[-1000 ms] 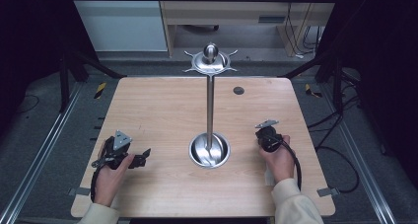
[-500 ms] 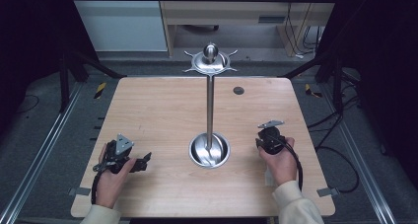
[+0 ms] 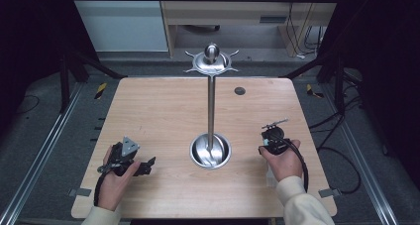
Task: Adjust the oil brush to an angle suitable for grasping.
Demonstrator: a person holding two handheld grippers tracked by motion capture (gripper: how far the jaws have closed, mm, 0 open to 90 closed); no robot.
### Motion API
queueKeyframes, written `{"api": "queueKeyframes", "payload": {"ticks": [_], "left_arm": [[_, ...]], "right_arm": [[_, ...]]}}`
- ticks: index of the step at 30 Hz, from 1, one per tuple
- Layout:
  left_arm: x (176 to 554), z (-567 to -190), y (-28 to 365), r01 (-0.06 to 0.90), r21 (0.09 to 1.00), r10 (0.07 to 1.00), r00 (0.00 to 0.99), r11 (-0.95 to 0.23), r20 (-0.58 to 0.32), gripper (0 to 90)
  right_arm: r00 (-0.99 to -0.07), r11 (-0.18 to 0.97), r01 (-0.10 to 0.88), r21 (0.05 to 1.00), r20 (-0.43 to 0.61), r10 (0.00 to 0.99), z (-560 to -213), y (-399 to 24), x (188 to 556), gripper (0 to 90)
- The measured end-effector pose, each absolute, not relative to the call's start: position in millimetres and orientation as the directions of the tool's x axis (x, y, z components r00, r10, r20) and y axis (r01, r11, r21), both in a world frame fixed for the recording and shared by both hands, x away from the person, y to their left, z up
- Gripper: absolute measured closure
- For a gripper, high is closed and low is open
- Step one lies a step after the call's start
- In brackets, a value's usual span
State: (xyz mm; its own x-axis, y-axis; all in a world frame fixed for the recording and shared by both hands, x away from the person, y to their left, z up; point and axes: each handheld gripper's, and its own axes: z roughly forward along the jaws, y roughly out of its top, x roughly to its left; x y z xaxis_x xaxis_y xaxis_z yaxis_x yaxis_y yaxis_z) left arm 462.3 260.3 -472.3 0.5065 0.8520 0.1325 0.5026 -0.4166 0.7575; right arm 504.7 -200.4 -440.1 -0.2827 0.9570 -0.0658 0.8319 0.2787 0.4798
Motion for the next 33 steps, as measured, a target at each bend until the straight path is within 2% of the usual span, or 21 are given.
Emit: {"api": "queueKeyframes", "payload": {"ticks": [4, 15, 33], "left_arm": [[464, -473, 261, 0.510, 0.752, 0.852, 0.507, -0.418, 0.130, 2.8], [465, -474, 259, 0.511, 0.745, 0.847, 0.514, -0.428, 0.133, 2.8], [466, -475, 256, 0.510, 0.737, 0.839, 0.526, -0.443, 0.140, 2.8]], "right_arm": [[-0.238, 0.236, 0.865, 0.442, -0.052, 0.970, -441, -205, 505, 58.9], [-0.198, 0.195, 0.909, 0.368, -0.031, 0.980, -452, -206, 503, 61.2], [-0.152, 0.147, 0.934, 0.325, -0.011, 0.988, -461, -211, 504, 69.4]]}}
